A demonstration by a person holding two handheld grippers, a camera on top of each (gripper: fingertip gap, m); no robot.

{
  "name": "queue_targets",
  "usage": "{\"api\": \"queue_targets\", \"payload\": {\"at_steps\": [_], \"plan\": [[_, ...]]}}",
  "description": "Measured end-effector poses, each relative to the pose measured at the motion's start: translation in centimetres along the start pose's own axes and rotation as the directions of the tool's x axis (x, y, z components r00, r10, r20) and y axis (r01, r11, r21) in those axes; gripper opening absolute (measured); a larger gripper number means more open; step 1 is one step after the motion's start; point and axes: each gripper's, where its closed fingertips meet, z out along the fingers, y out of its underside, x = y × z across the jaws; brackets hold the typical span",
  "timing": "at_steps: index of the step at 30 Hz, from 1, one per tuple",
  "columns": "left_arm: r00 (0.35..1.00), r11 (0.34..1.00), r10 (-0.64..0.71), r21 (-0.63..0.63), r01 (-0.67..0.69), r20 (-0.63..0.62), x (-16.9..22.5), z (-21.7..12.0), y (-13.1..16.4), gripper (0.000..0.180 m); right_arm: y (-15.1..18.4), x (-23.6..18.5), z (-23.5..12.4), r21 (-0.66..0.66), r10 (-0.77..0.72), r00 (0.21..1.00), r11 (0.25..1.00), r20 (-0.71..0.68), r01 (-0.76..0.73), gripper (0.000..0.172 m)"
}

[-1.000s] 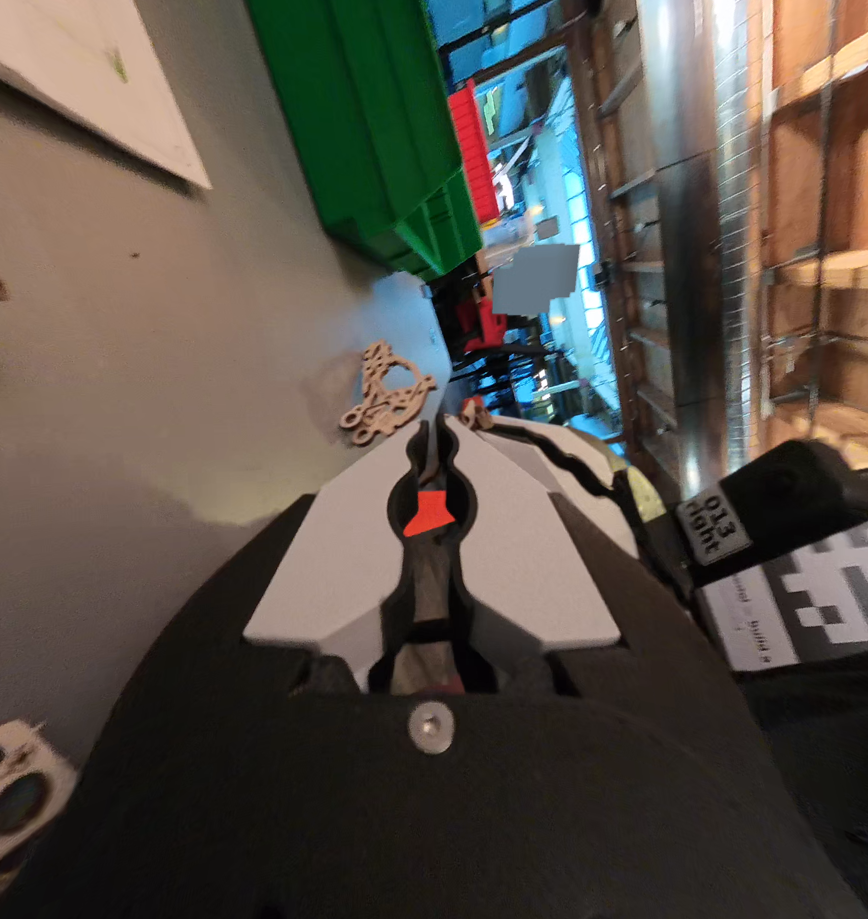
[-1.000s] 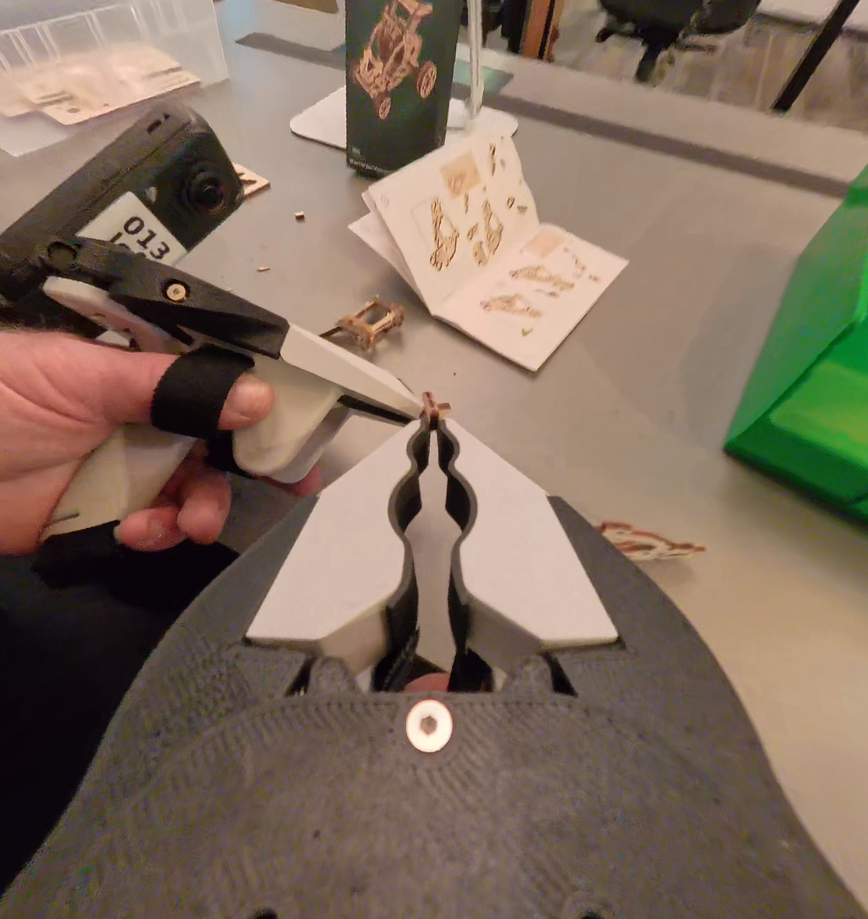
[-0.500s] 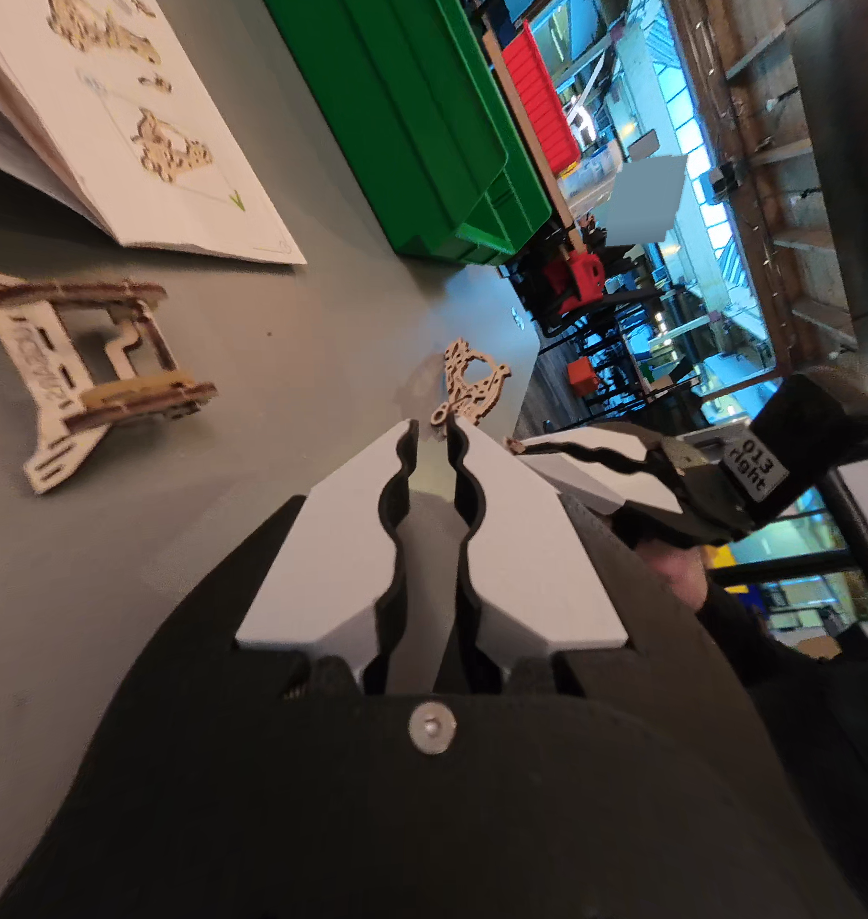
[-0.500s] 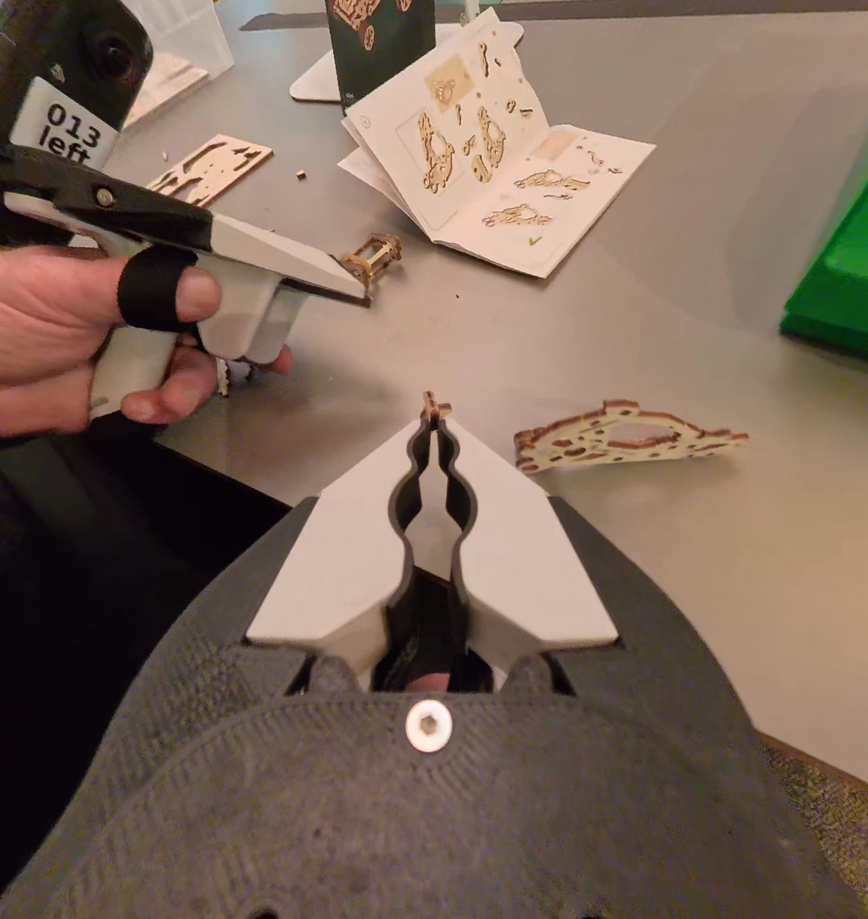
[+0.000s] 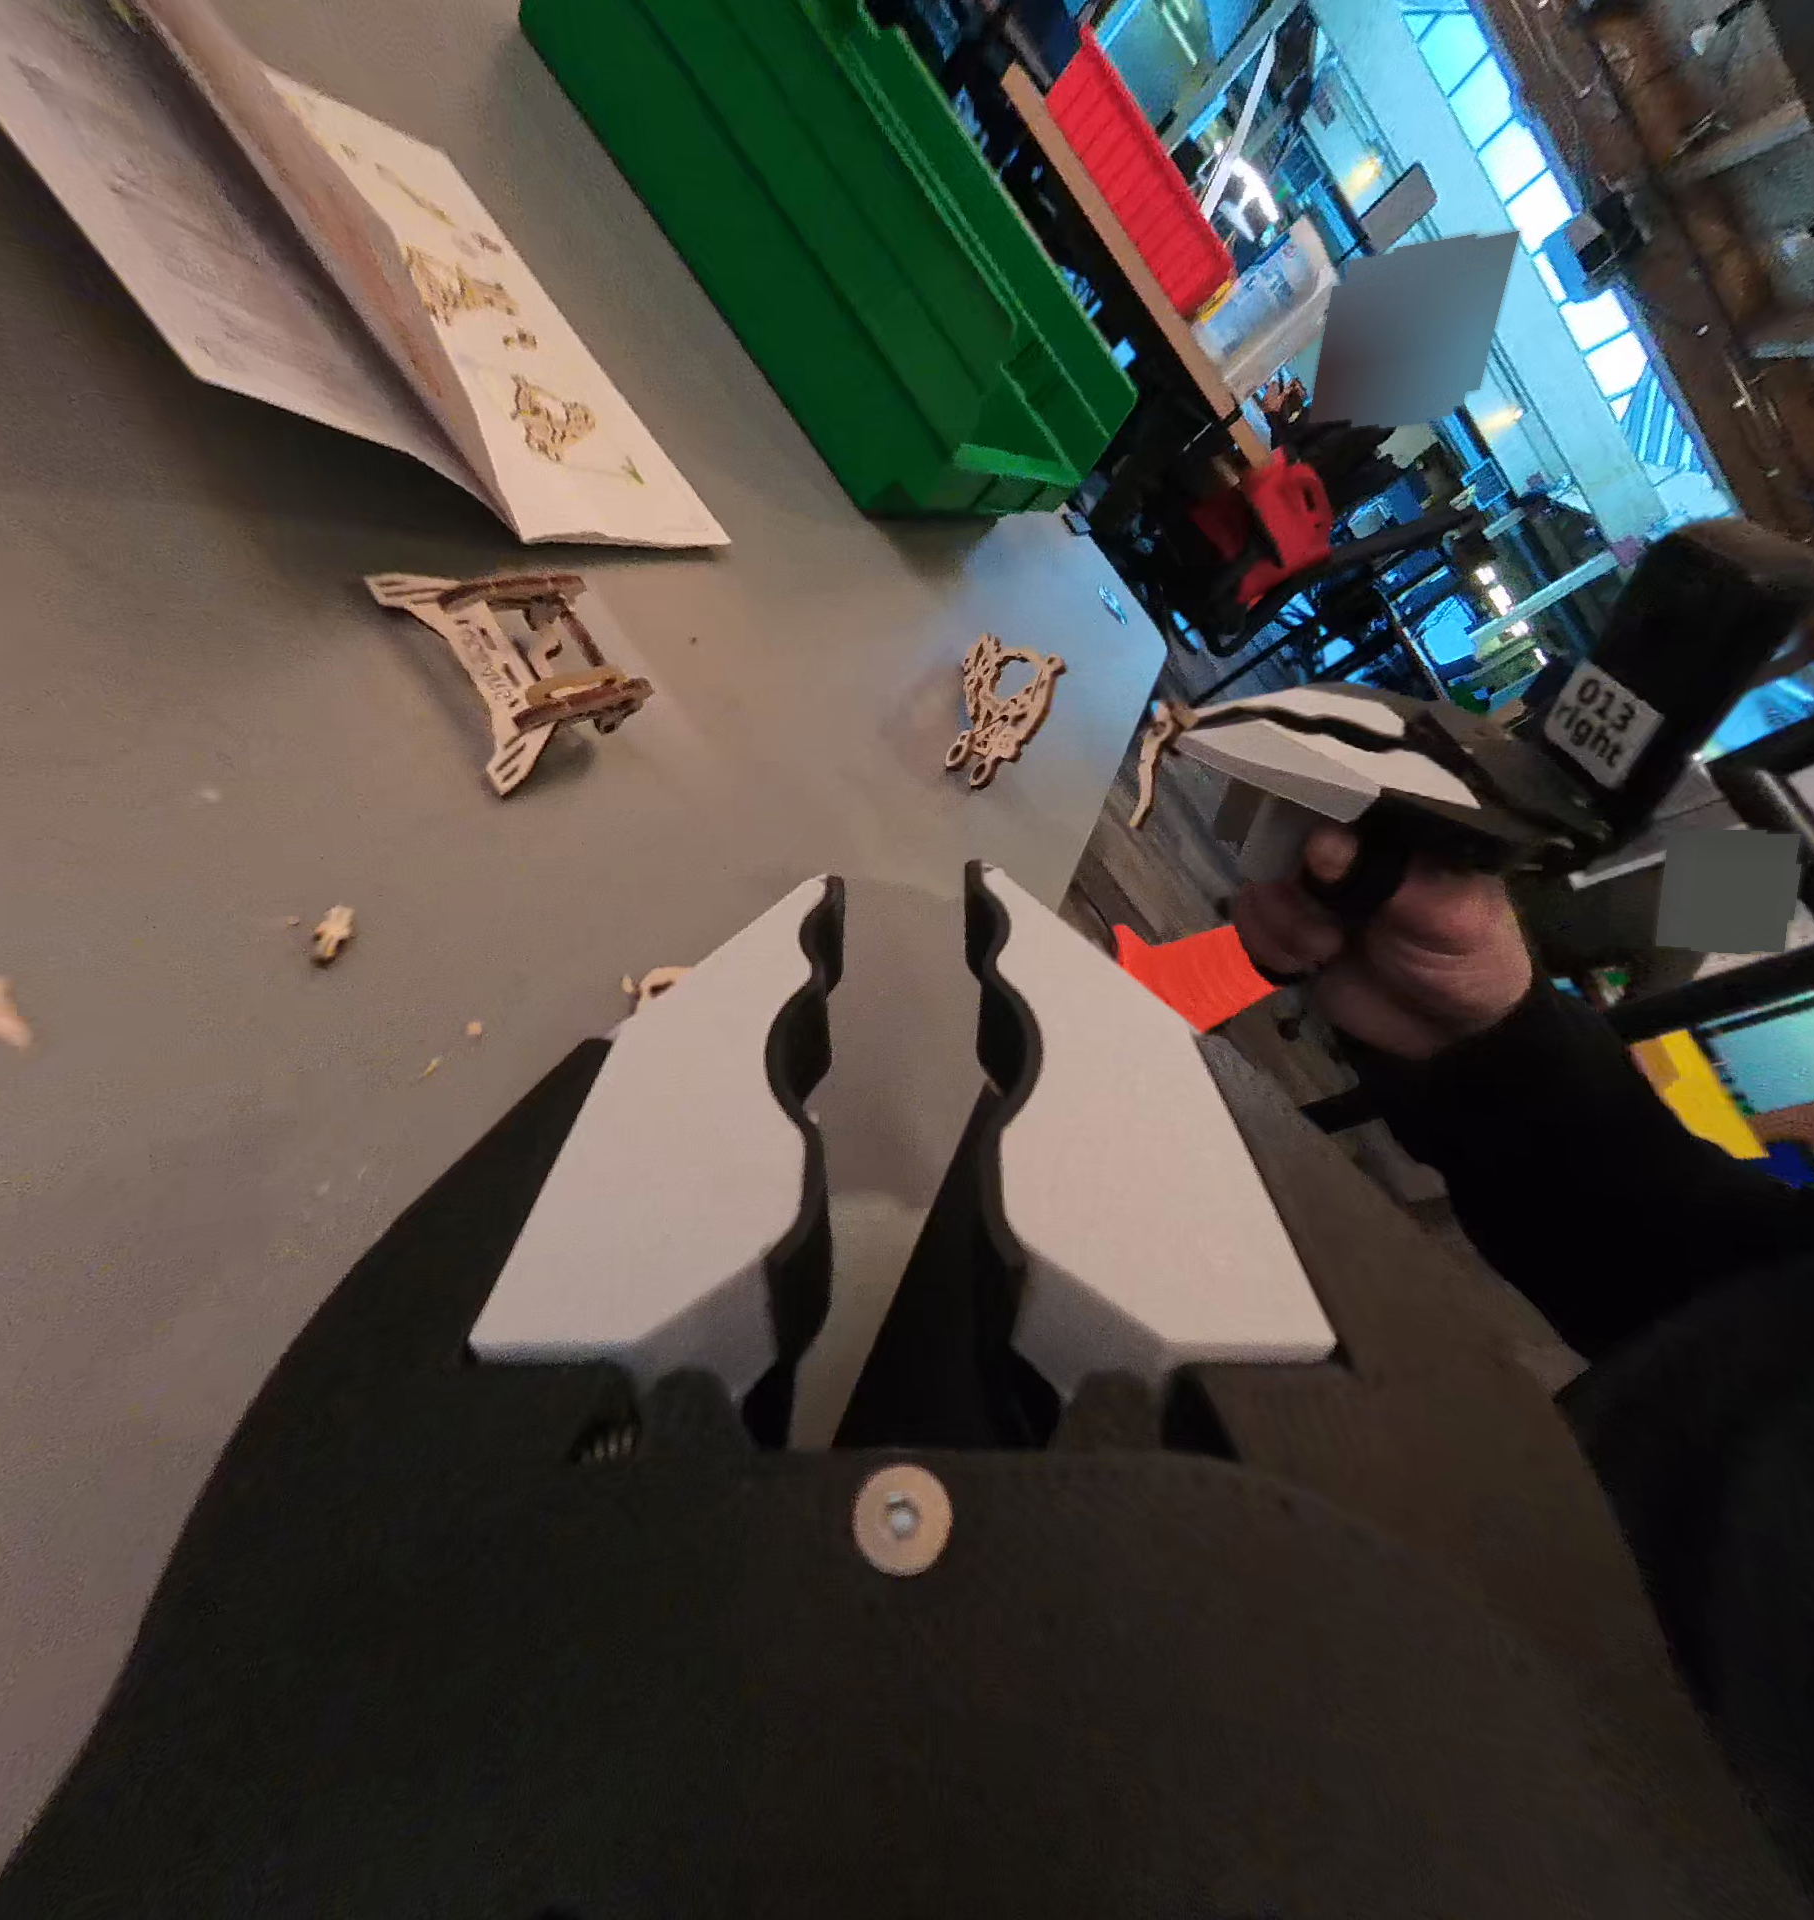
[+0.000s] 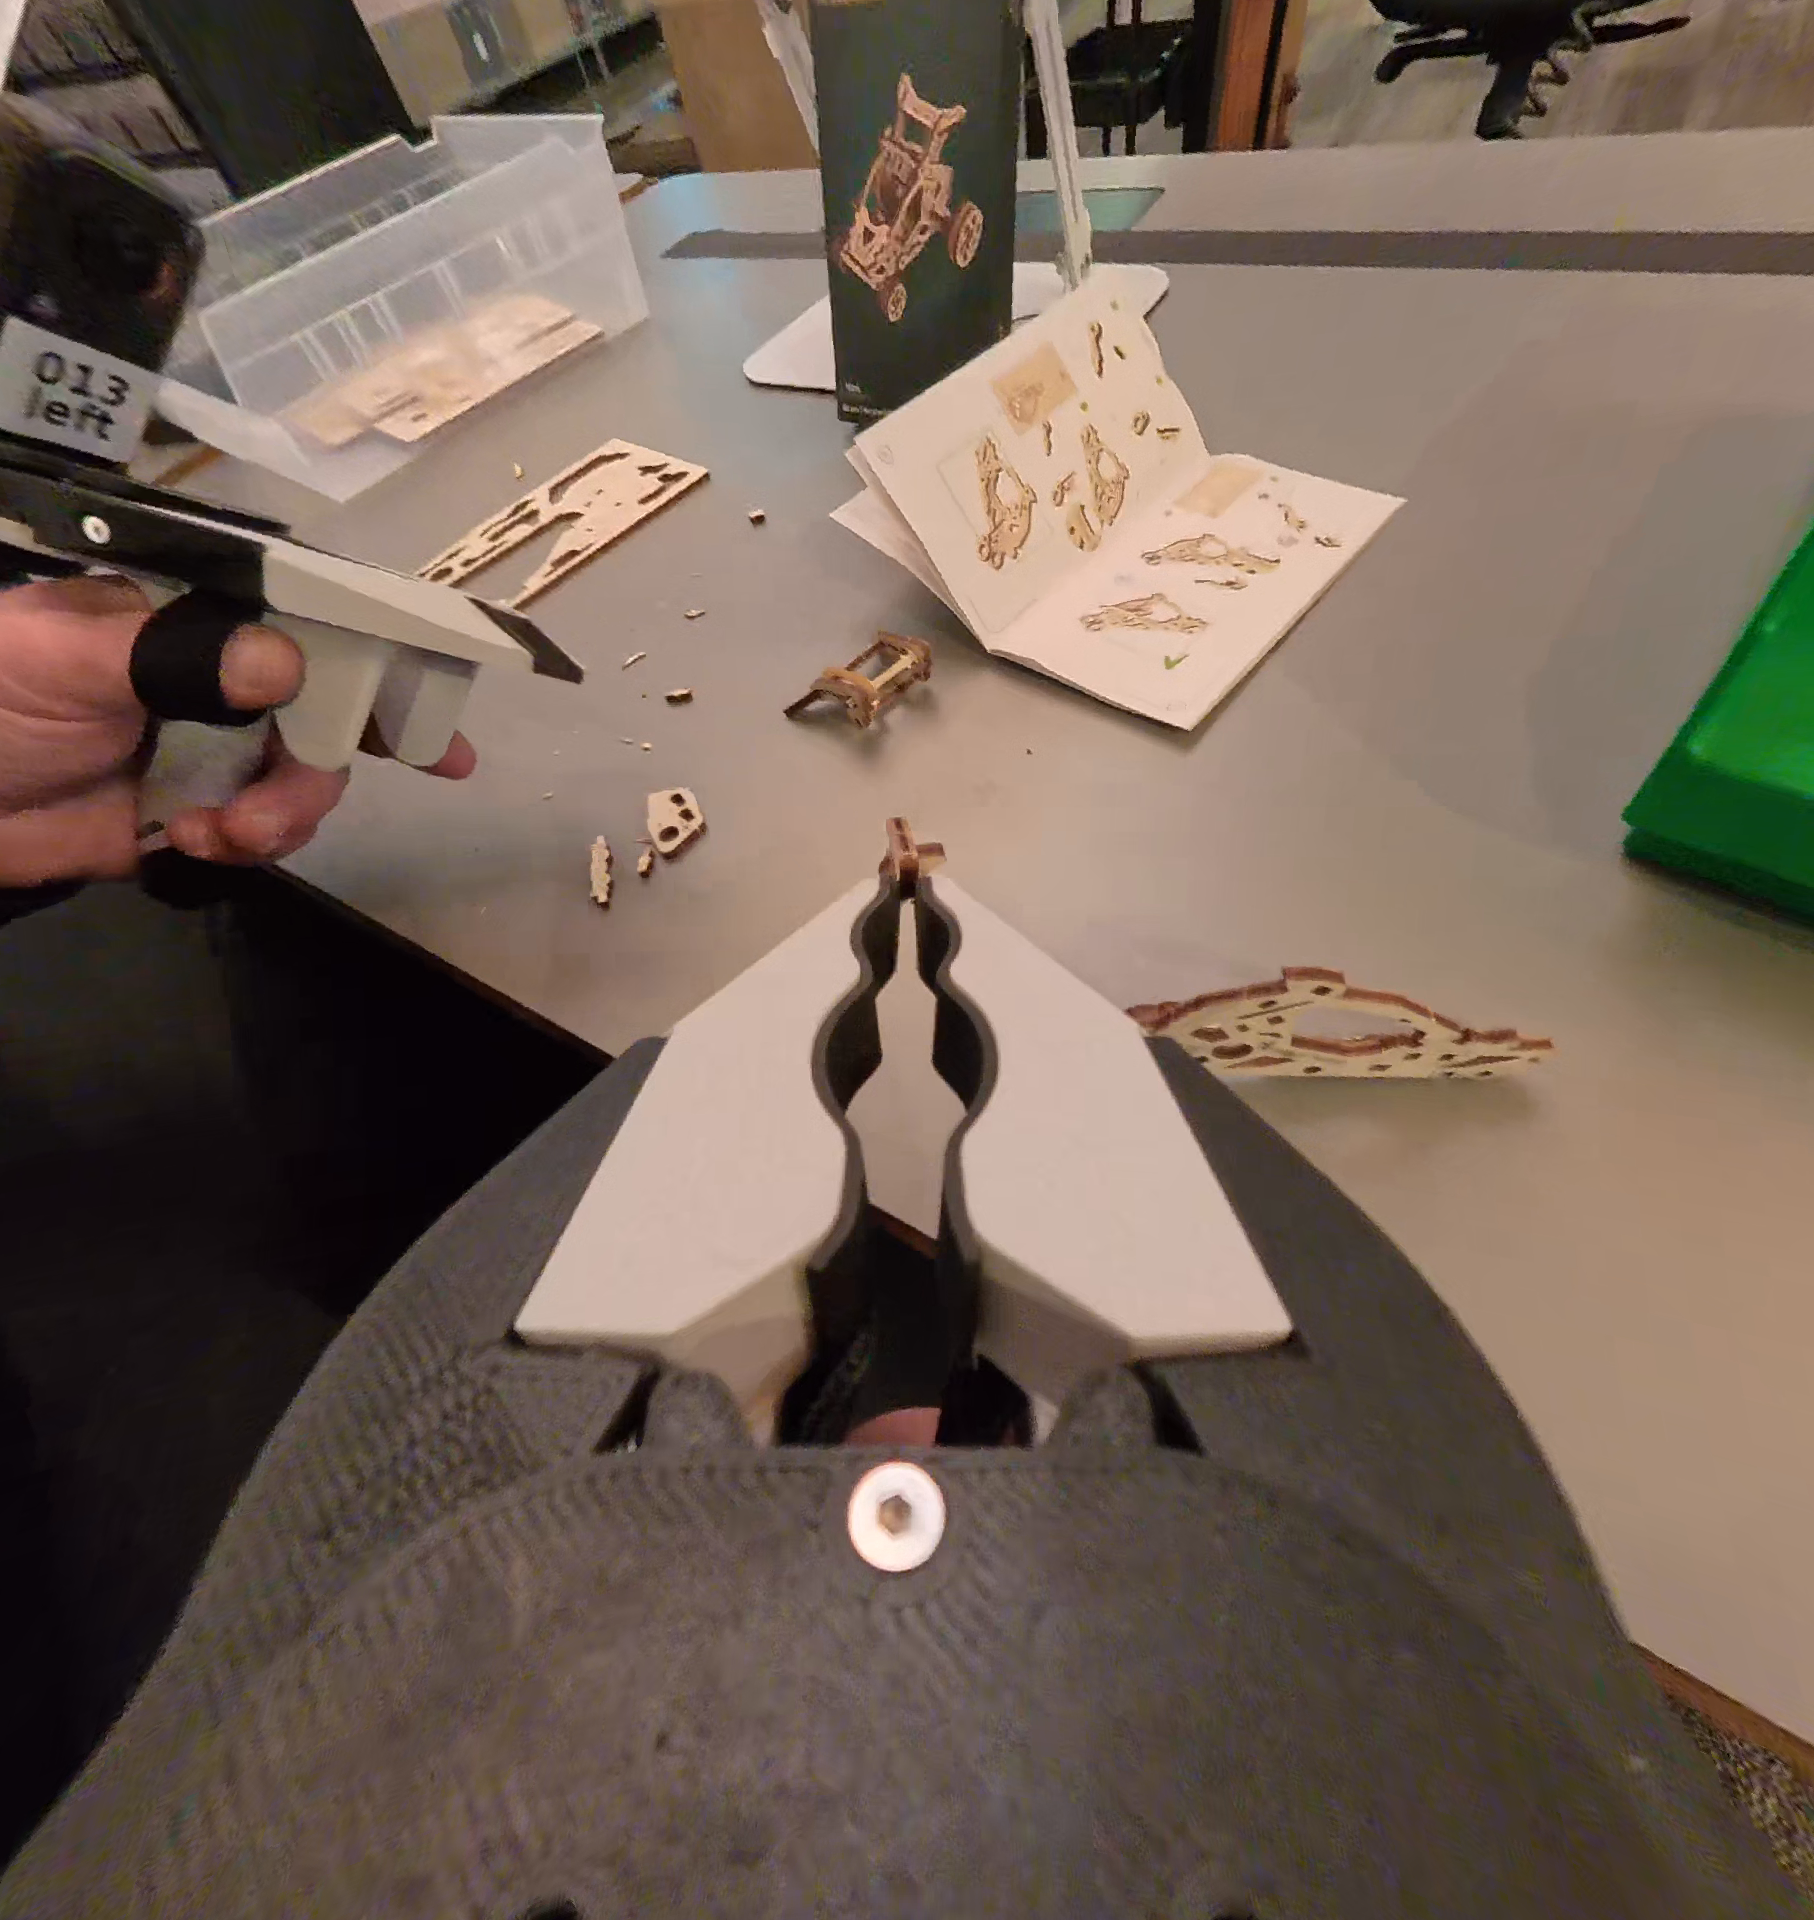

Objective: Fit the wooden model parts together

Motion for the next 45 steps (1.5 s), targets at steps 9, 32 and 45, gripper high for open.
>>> {"api": "queue_targets", "payload": {"at_steps": [9,32,45], "plan": [[0.955,0.978,0.205,-0.011,-0.207,0.214,-4.0,-6.0,3.4,0.035,1.6,-4.0,-2.1,0.025,0.002,1.000,1.000,0.019,-0.003,0.000],[0.952,0.973,0.223,0.007,-0.230,0.210,-7.2,-10.4,1.7,0.043,3.7,-4.1,8.5,-0.309,0.059,0.996,0.948,-0.067,-0.076,0.000],[0.960,0.974,0.226,-0.013,-0.227,0.166,-6.5,-9.4,2.1,0.037,2.1,-3.8,5.1,-0.182,-0.213,0.972,0.964,-0.101,0.192,0.032]]}}
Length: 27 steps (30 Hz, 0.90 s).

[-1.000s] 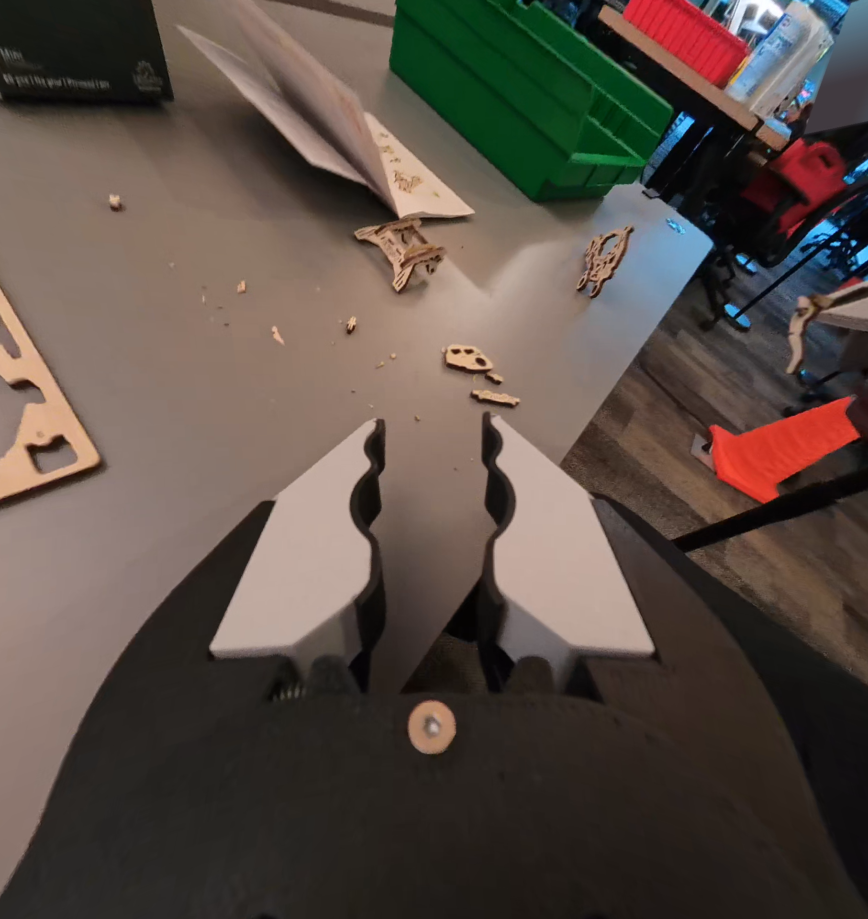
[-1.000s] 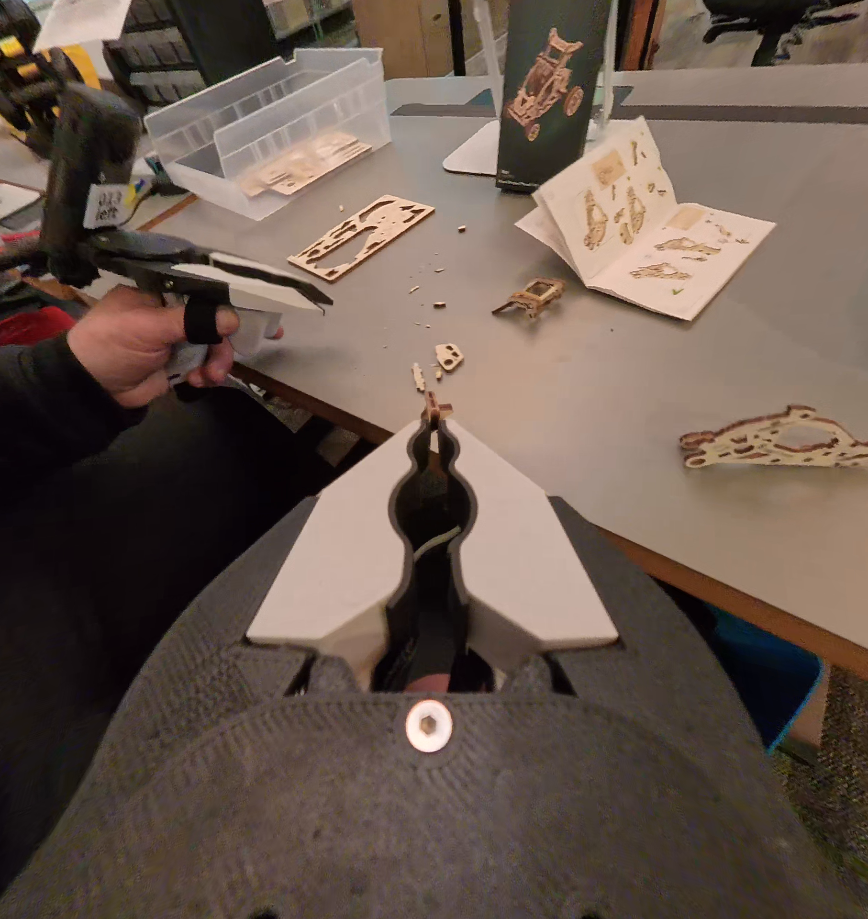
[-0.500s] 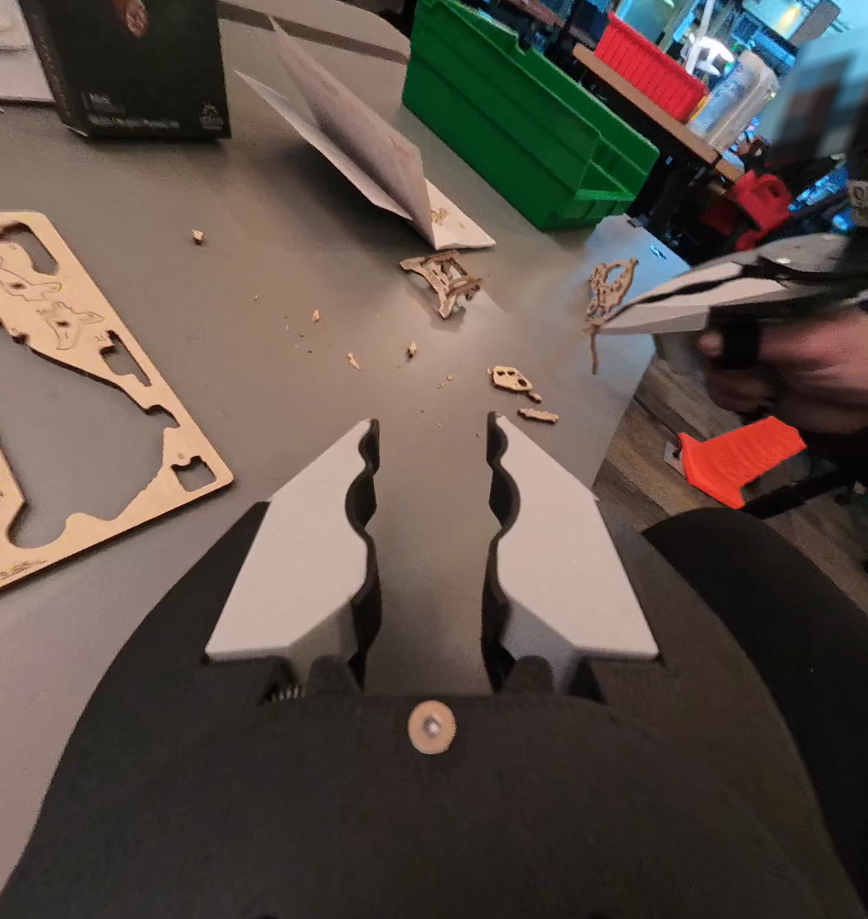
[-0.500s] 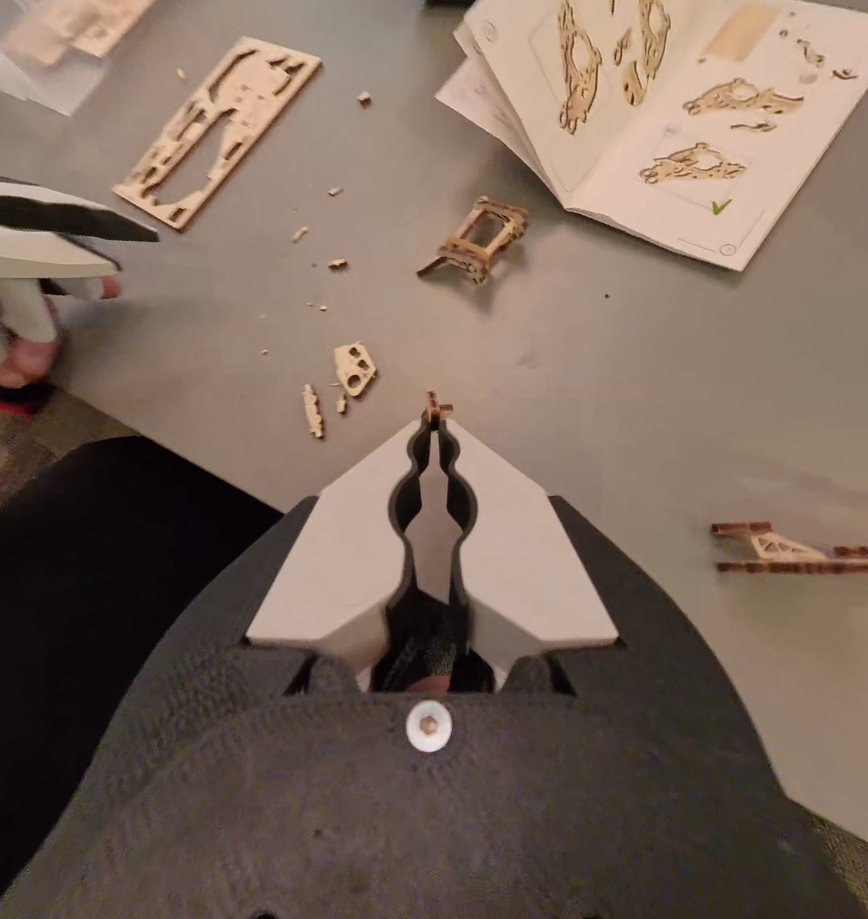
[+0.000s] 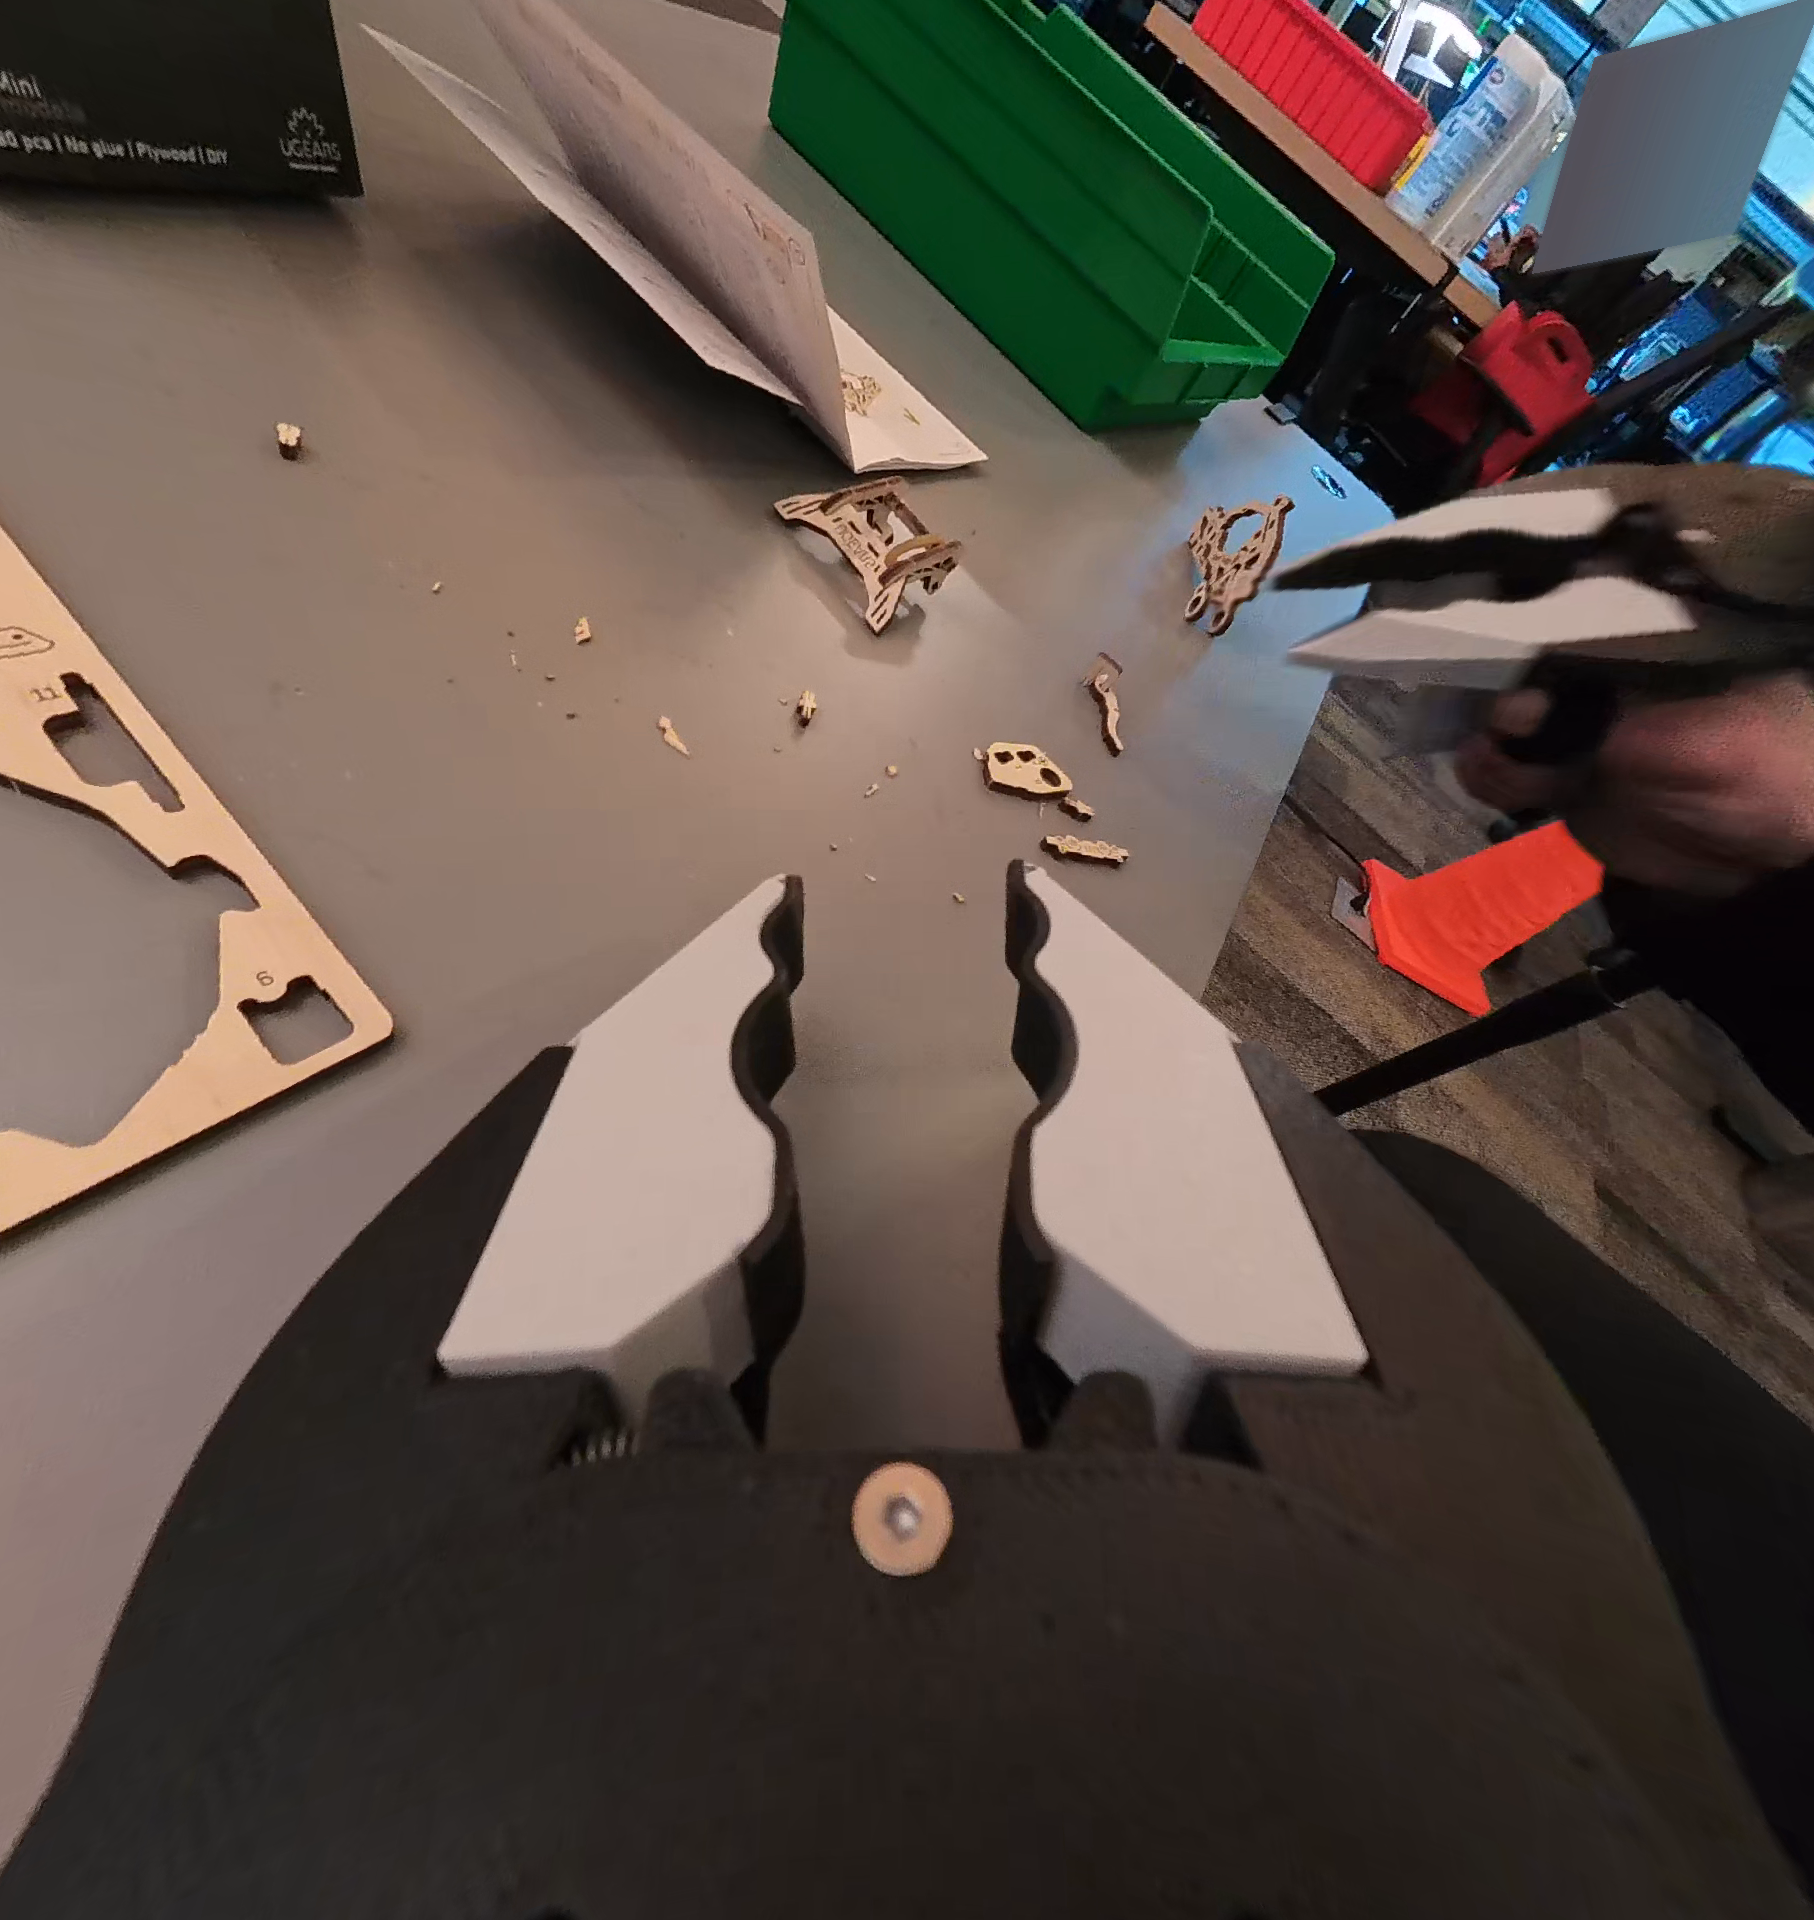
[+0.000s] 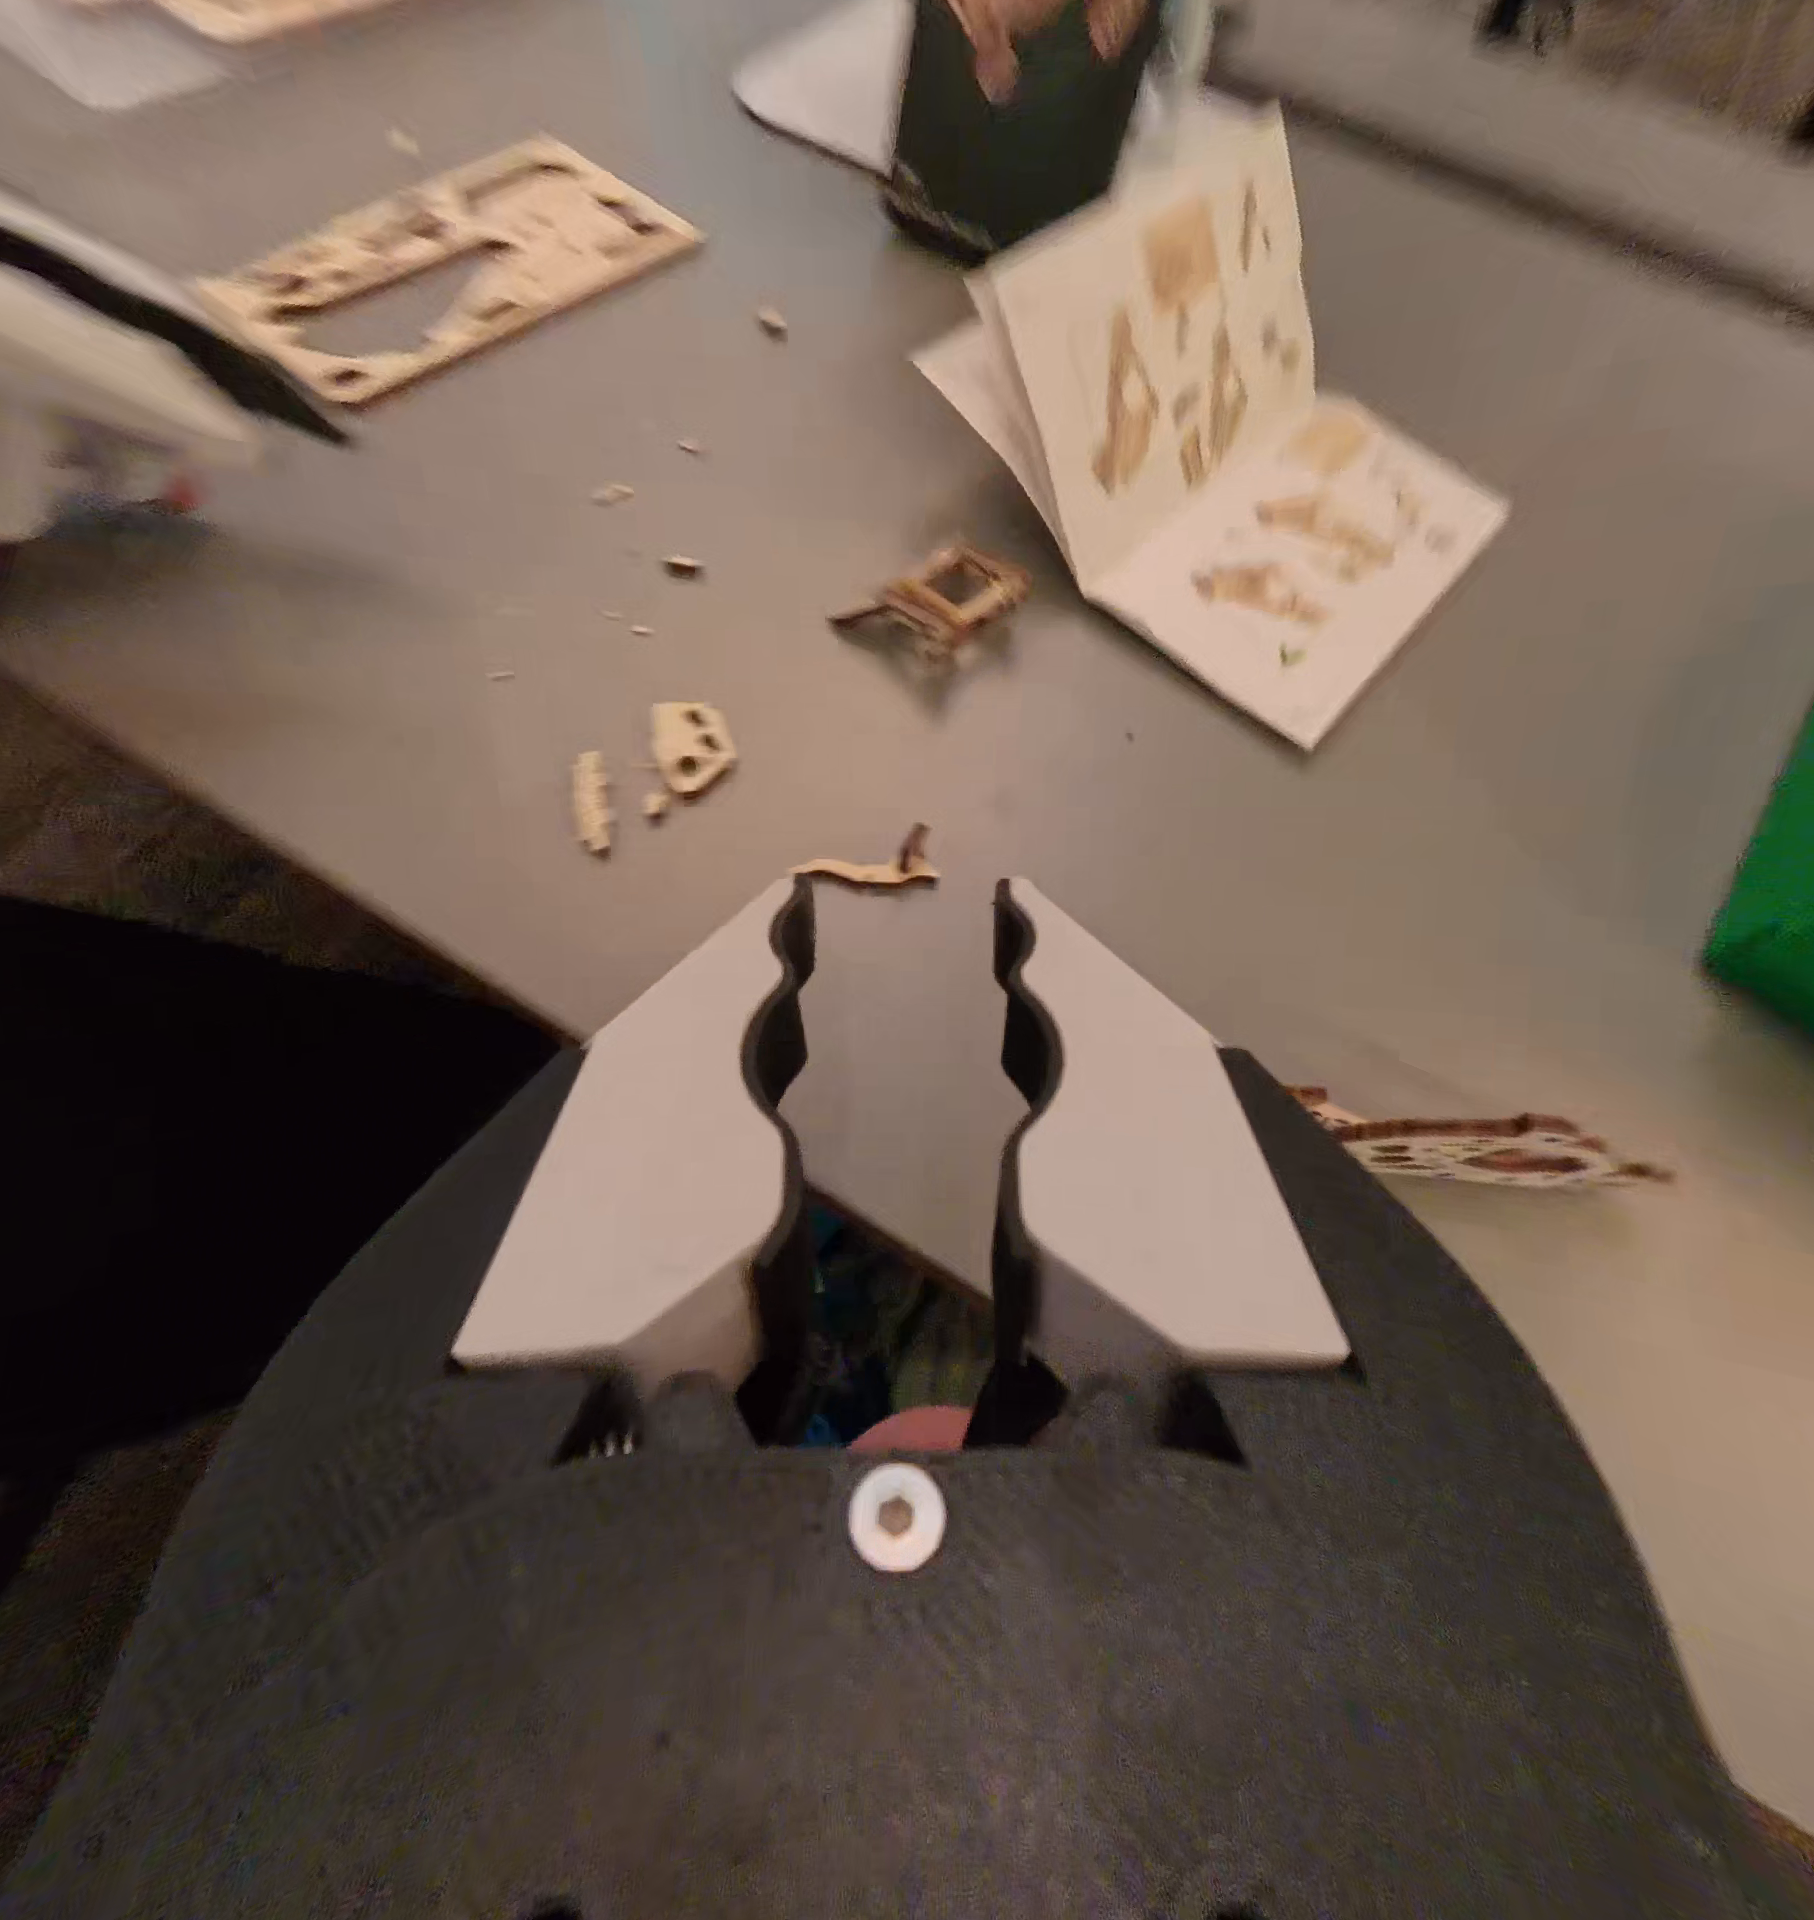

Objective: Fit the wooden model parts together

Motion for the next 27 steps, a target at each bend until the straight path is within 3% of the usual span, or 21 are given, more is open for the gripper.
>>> {"api": "queue_targets", "payload": {"at_steps": [2,4,6,9,11,13,15,18,20,24,27], "plan": [[1.000,1.000,-0.010,-0.007,0.010,0.005,-0.1,0.1,0.1,0.037,-0.2,-3.6,-3.1,0.068,-0.121,0.984,0.991,0.133,0.113,0.021],[1.000,1.000,-0.020,-0.011,0.020,-0.001,-0.1,0.2,0.1,0.037,3.0,-8.2,-4.5,0.025,-0.148,0.930,0.989,0.335,0.148,0.012],[1.000,1.000,-0.009,-0.020,0.009,-0.008,0.2,0.5,0.2,0.036,9.1,-11.4,-3.0,-0.087,-0.138,0.878,0.976,0.459,0.200,0.011],[1.000,1.000,-0.011,-0.026,0.010,-0.018,0.4,0.8,0.2,0.035,16.8,-15.1,3.0,-0.191,0.069,0.829,0.981,0.555,0.047,0.010],[1.000,1.000,-0.012,-0.020,0.012,-0.023,0.5,0.7,0.2,0.034,20.4,-16.0,8.9,-0.211,0.200,0.818,0.972,0.539,-0.099,0.005],[0.999,0.999,-0.033,-0.025,0.032,-0.026,0.3,0.8,0.2,0.034,24.5,-16.8,15.7,-0.280,0.354,0.793,0.930,0.495,-0.239,0.011],[0.999,0.999,-0.040,-0.031,0.039,-0.033,0.4,0.8,0.3,0.033,26.3,-18.8,21.6,-0.302,0.485,0.726,0.874,0.487,-0.381,0.018],[0.999,0.999,-0.032,-0.027,0.031,-0.037,0.5,0.7,0.2,0.031,32.8,-19.7,31.5,-0.330,0.444,0.831,0.882,0.335,-0.338,0.029],[0.999,0.999,-0.041,-0.031,0.040,-0.036,0.4,0.8,0.3,0.030,36.9,-19.0,37.2,-0.323,0.475,0.845,0.862,0.247,-0.390,0.033],[0.998,0.998,-0.055,-0.030,0.054,-0.040,0.3,0.7,0.2,0.029,46.0,-14.3,44.7,-0.355,0.415,0.909,0.856,0.041,-0.375,0.042],[0.998,0.998,-0.059,-0.036,0.058,-0.037,0.2,0.8,0.3,0.028,48.6,-10.6,47.0,-0.308,0.452,0.892,0.847,-0.012,-0.433,0.045]]}}
